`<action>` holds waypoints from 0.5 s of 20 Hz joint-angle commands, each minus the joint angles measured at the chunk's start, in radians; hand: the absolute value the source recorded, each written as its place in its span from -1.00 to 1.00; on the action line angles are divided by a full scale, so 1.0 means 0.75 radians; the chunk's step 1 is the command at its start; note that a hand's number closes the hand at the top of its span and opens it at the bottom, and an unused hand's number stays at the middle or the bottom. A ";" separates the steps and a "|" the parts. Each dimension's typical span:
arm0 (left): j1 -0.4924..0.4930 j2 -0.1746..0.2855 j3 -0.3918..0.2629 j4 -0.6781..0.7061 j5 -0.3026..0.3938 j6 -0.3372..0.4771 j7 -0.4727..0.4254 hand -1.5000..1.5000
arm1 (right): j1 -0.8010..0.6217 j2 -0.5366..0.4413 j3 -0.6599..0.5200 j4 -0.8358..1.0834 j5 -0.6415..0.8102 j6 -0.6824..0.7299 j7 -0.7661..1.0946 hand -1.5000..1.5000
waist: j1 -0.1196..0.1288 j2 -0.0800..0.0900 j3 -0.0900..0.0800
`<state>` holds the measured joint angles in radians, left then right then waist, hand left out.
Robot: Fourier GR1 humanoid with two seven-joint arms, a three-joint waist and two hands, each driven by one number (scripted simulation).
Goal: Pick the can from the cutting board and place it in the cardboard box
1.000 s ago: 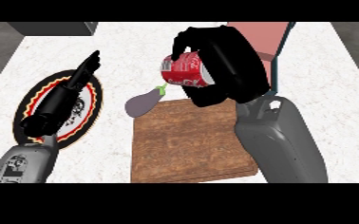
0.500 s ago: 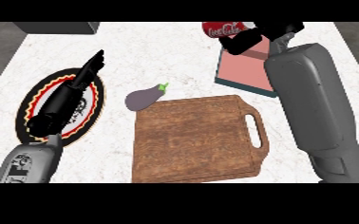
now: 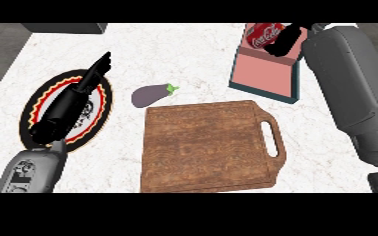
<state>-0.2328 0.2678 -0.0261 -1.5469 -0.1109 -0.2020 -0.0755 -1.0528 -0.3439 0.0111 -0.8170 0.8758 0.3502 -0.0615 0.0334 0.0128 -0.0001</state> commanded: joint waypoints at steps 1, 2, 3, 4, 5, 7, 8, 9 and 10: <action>-0.072 0.000 0.017 0.050 0.009 -0.013 0.022 0.00 | -0.062 -0.063 0.057 0.242 0.070 0.059 -0.136 1.00 | 0.006 0.007 0.000; -0.049 -0.031 0.003 0.030 0.010 0.004 0.041 0.00 | -0.095 -0.076 0.069 0.276 0.091 0.099 -0.113 1.00 | 0.005 0.002 0.000; -0.002 -0.035 -0.024 -0.002 -0.026 0.016 0.009 0.00 | -0.095 -0.072 0.051 0.354 0.102 0.043 -0.130 1.00 | 0.012 0.003 0.000; -0.040 -0.014 -0.006 0.053 -0.030 0.006 -0.020 0.00 | -0.096 -0.149 0.045 0.392 0.090 0.118 -0.209 1.00 | 0.009 0.008 0.000; -0.017 -0.009 -0.006 -0.010 0.007 -0.027 0.028 0.00 | -0.104 -0.139 0.053 0.438 0.097 0.113 -0.258 -1.00 | 0.017 0.005 0.001; -0.066 0.010 0.033 -0.031 0.021 -0.024 0.101 0.00 | -0.146 -0.151 0.071 0.425 0.077 0.244 -0.351 -1.00 | -0.001 -0.005 0.001; -0.055 -0.004 0.010 0.000 -0.002 -0.021 0.061 0.00 | -0.168 -0.132 0.064 0.461 0.072 0.236 -0.393 -1.00 | 0.000 -0.002 0.001; -0.043 0.018 0.046 -0.001 0.043 -0.053 0.051 0.00 | -0.093 -0.129 0.062 0.463 0.066 0.156 -0.497 -1.00 | 0.001 -0.001 0.001; -0.036 0.024 0.033 -0.055 0.036 -0.057 0.084 0.00 | -0.133 -0.155 0.042 0.505 0.050 0.189 -0.544 -1.00 | 0.014 0.001 0.002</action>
<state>-0.2627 0.2699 -0.0133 -1.5568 -0.1000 -0.2230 -0.0345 -1.1338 -0.4342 0.0512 -0.5102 0.9264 0.4654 -0.3311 0.0381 0.0133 0.0006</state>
